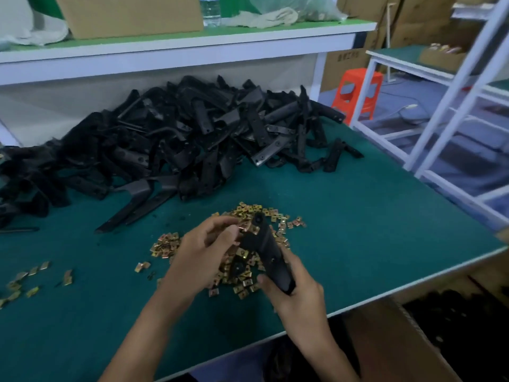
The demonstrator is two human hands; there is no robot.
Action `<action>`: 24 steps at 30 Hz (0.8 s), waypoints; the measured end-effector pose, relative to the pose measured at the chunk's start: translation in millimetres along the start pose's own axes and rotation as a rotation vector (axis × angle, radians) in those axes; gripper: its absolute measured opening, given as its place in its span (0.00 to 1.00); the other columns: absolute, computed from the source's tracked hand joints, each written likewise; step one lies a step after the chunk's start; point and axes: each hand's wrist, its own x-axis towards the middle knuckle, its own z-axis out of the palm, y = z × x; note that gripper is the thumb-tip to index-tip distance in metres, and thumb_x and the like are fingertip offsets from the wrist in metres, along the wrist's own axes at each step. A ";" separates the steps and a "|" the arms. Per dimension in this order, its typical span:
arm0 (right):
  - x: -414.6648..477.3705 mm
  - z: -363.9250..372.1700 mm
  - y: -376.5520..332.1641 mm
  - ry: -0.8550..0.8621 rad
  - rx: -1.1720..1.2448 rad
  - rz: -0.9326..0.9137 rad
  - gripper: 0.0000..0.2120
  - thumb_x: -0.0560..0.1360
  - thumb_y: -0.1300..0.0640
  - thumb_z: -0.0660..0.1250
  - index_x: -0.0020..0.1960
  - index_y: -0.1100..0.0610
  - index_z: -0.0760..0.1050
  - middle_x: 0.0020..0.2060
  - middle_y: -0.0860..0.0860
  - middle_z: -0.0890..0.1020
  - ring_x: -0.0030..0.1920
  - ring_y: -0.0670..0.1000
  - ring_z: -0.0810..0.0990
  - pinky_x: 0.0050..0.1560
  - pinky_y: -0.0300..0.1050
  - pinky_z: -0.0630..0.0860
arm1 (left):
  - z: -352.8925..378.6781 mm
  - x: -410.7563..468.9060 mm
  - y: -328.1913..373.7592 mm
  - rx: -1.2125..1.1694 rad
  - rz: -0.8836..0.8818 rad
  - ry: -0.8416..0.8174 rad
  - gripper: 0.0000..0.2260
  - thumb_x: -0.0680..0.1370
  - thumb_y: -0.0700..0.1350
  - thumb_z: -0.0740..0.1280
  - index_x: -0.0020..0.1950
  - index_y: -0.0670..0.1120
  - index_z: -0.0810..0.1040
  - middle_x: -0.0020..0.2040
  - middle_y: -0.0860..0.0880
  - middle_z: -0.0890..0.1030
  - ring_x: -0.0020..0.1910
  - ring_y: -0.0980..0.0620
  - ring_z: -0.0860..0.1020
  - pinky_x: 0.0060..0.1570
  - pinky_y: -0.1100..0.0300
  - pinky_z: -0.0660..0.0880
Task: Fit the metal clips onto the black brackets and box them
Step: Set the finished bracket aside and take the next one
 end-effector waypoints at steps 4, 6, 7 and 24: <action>-20.2 -21.6 1.9 0.112 0.144 0.139 0.25 0.67 0.38 0.74 0.62 0.34 0.74 0.50 0.41 0.85 0.41 0.43 0.82 0.42 0.48 0.81 | -3.7 0.3 -8.4 -0.005 -0.046 -0.058 0.07 0.81 0.54 0.65 0.54 0.65 0.81 0.51 0.58 0.86 0.49 0.61 0.83 0.54 0.54 0.76; -34.2 -40.3 10.4 0.183 0.229 0.233 0.23 0.66 0.39 0.76 0.60 0.35 0.76 0.45 0.46 0.84 0.32 0.47 0.79 0.33 0.46 0.78 | -2.6 3.0 -14.3 0.013 -0.075 -0.093 0.10 0.76 0.60 0.65 0.55 0.65 0.82 0.52 0.58 0.86 0.51 0.61 0.83 0.55 0.49 0.78; -42.2 -51.3 15.0 0.232 0.274 0.276 0.23 0.65 0.40 0.77 0.59 0.37 0.77 0.41 0.48 0.84 0.29 0.49 0.77 0.30 0.45 0.76 | -1.3 5.1 -17.0 0.016 -0.086 -0.094 0.12 0.75 0.60 0.65 0.55 0.64 0.82 0.51 0.58 0.86 0.50 0.60 0.83 0.54 0.46 0.79; -102.1 -264.9 84.5 0.921 -0.194 0.775 0.43 0.78 0.48 0.71 0.82 0.47 0.46 0.79 0.54 0.64 0.75 0.60 0.67 0.73 0.63 0.68 | 19.3 4.4 -23.9 0.144 -0.081 -0.125 0.09 0.82 0.49 0.66 0.52 0.64 0.83 0.48 0.61 0.86 0.47 0.66 0.82 0.47 0.57 0.76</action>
